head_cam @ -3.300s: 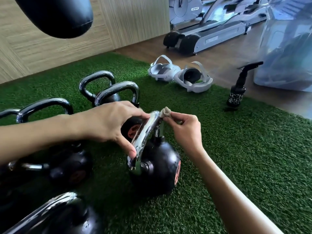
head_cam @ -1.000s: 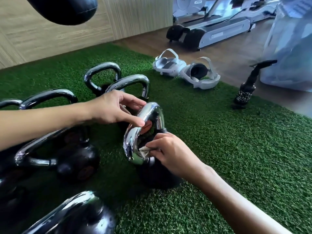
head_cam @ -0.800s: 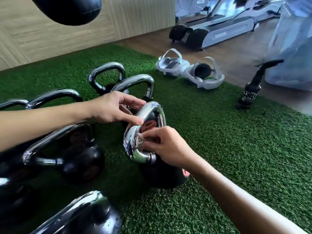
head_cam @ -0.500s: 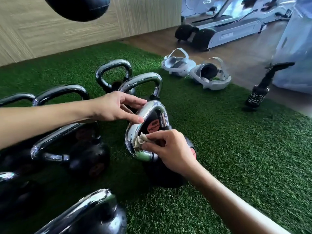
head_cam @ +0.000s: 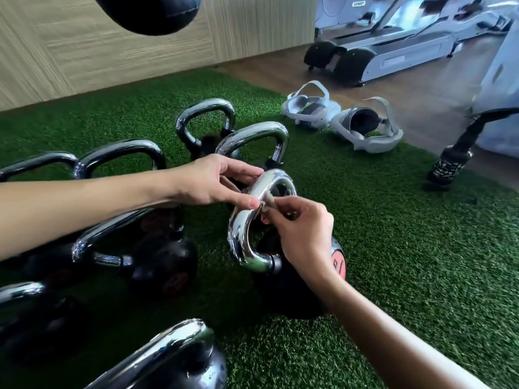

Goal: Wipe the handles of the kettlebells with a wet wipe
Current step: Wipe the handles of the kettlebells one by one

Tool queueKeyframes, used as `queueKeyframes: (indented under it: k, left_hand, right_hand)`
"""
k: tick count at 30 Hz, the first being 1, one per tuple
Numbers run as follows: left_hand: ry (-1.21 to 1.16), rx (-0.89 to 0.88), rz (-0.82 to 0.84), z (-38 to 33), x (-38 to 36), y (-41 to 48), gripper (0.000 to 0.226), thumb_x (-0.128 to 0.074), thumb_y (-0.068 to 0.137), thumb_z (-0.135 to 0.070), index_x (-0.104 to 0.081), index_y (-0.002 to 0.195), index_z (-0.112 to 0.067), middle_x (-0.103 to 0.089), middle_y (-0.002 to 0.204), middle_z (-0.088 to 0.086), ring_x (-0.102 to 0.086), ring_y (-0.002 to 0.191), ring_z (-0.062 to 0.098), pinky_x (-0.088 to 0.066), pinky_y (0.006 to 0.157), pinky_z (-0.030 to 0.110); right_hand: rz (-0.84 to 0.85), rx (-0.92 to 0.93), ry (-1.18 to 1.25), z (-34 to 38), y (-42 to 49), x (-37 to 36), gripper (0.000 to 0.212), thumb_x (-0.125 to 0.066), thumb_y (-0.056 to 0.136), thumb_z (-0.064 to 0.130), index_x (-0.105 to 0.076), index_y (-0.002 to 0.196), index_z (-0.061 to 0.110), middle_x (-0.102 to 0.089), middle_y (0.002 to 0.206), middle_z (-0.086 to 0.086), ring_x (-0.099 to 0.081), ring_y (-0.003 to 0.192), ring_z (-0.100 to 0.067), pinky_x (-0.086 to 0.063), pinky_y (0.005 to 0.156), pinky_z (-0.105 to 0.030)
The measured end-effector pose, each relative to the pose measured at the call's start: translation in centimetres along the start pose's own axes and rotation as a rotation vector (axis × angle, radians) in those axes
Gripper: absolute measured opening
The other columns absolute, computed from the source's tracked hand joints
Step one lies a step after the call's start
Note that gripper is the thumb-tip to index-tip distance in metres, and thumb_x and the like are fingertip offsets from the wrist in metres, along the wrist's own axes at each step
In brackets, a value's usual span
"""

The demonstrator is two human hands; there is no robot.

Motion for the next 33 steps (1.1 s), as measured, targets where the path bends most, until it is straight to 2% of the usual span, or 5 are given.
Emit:
queueKeyframes:
  k: [11,18,21,28,33]
  left_hand:
    - [-0.017,0.004,-0.001,0.0,0.1,0.5,0.075,-0.088,0.063,-0.042,-0.064,0.134,-0.038,-0.071,0.12,-0.014,-0.072,0.095,0.002,-0.054,0.085,0.016]
    - [-0.01,0.013,-0.002,0.1,0.1,0.4,0.078,-0.088,0.06,-0.043,-0.064,0.134,-0.038,-0.072,0.12,-0.014,-0.072,0.095,0.002,-0.053,0.084,0.014]
    - [-0.003,0.021,-0.023,-0.1,-0.1,0.4,0.078,-0.09,0.059,-0.046,-0.065,0.133,-0.04,-0.071,0.12,-0.015,-0.071,0.098,0.002,-0.053,0.088,0.018]
    - [0.054,-0.022,-0.128,-4.5,-2.7,0.3,0.068,-0.094,0.066,-0.034,-0.068,0.129,-0.033,-0.071,0.104,-0.02,-0.063,0.08,-0.018,-0.046,0.073,0.001]
    - [0.244,-0.087,-0.138,-10.1,-7.0,0.1,0.068,-0.093,0.06,-0.049,-0.071,0.124,-0.039,-0.074,0.098,-0.023,-0.067,0.09,-0.005,-0.053,0.08,0.012]
  right_hand:
    - [-0.199,-0.108,-0.121,-2.8,3.4,1.4,0.011,-0.083,0.078,0.025,-0.075,0.073,0.018,-0.067,0.06,0.011,-0.062,0.055,0.003,-0.04,0.057,-0.003]
    - [-0.182,0.007,-0.171,-1.6,4.6,1.7,0.006,-0.081,0.075,0.02,-0.076,0.075,0.017,-0.07,0.063,0.008,-0.066,0.061,-0.006,-0.053,0.067,-0.023]
    - [-0.076,0.042,-0.248,-2.1,4.4,1.7,0.007,-0.083,0.073,0.017,-0.076,0.072,0.018,-0.07,0.063,0.009,-0.064,0.059,-0.001,-0.049,0.062,-0.014]
    - [0.015,-0.134,-0.166,-5.6,4.5,8.2,0.015,-0.088,0.074,0.032,-0.076,0.081,0.028,-0.075,0.07,0.011,-0.069,0.066,-0.005,-0.053,0.062,-0.025]
    - [-0.012,-0.17,0.005,-5.8,4.2,12.9,0.014,-0.078,0.087,0.033,-0.066,0.092,0.025,-0.077,0.081,0.0,-0.048,0.043,-0.001,-0.034,0.041,-0.019]
Point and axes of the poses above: each hand's wrist, its own y-axis towards the middle knuckle, its own x-axis out of the back of the hand, z = x × y, the point moved 7 cm from there along y, towards the middle knuckle
